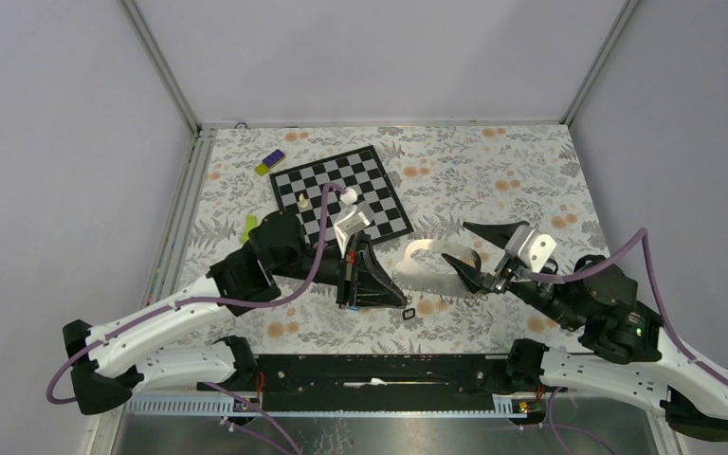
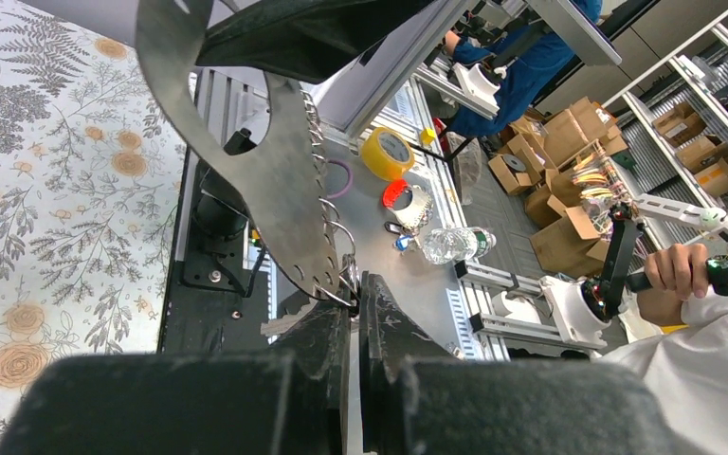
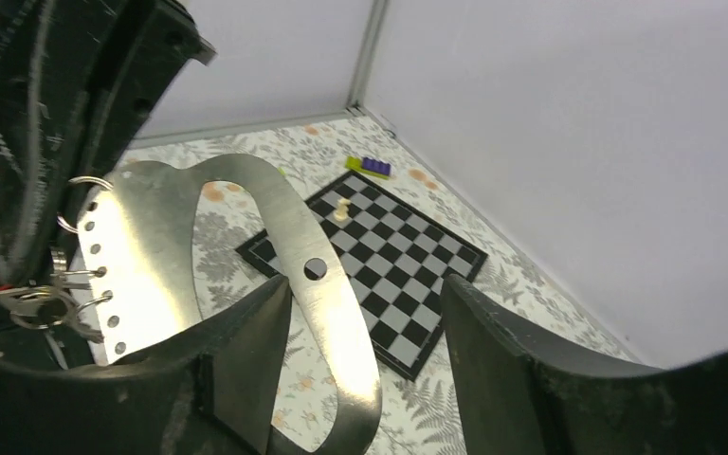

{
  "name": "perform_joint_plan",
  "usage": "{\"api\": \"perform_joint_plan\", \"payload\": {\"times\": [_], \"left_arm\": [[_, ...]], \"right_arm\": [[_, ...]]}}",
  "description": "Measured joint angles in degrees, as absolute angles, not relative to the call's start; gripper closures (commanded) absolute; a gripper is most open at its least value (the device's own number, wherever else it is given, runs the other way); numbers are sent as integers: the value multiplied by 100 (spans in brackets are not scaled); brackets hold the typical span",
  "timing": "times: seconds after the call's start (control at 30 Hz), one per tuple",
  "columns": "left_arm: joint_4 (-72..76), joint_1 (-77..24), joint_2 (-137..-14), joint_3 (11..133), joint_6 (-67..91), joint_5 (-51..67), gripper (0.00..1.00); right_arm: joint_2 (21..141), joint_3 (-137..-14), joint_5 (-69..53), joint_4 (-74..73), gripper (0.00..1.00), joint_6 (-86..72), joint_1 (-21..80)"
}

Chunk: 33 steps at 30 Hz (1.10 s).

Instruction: Remove the keys from the keyring

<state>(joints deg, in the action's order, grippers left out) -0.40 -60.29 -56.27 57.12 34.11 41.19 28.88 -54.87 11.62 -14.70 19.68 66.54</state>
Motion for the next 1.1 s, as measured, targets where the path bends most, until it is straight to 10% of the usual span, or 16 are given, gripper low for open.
{"api": "perform_joint_plan", "payload": {"times": [1.1], "left_arm": [[445, -6073, -5433, 5470, 3505, 3326, 100]], "right_arm": [[2335, -5446, 1046, -1175, 30, 2154, 6639]]}}
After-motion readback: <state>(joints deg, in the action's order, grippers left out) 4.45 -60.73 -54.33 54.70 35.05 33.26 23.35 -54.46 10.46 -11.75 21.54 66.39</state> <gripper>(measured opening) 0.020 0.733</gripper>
